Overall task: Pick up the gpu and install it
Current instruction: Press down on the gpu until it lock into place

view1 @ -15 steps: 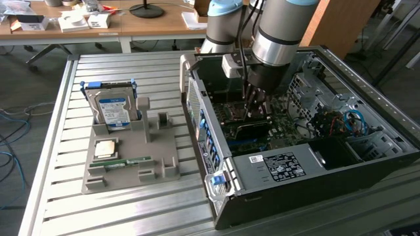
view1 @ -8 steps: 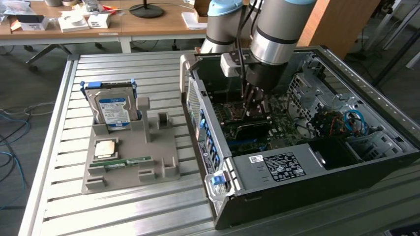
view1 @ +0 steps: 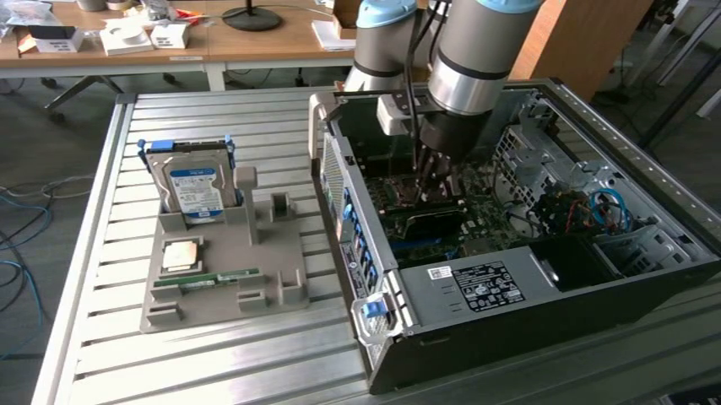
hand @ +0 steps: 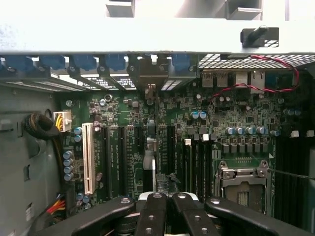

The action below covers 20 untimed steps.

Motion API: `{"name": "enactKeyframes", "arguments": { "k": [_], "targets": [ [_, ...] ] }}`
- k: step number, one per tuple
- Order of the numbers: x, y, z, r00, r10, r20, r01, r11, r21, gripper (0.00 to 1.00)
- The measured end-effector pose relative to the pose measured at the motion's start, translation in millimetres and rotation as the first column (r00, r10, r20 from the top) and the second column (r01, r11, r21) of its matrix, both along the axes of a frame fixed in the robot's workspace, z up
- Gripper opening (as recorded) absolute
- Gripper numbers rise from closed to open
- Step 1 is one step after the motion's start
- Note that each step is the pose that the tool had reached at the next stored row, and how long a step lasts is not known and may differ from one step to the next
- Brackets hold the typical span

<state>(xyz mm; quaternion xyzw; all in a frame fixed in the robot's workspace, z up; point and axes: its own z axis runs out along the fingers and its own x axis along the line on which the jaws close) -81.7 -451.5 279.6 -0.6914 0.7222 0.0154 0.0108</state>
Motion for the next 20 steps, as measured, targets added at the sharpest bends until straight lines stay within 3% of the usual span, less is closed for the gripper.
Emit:
{"name": "enactKeyframes", "arguments": {
  "k": [15, 20],
  "targets": [
    [-4.1, 0.0, -5.3, 1.0000, 0.000, 0.0039, 0.000, 1.0000, -0.0001, 0.11],
    [-4.1, -2.4, -5.4, 1.0000, 0.000, 0.0040, 0.000, 1.0000, 0.0002, 0.11]
  ]
}}
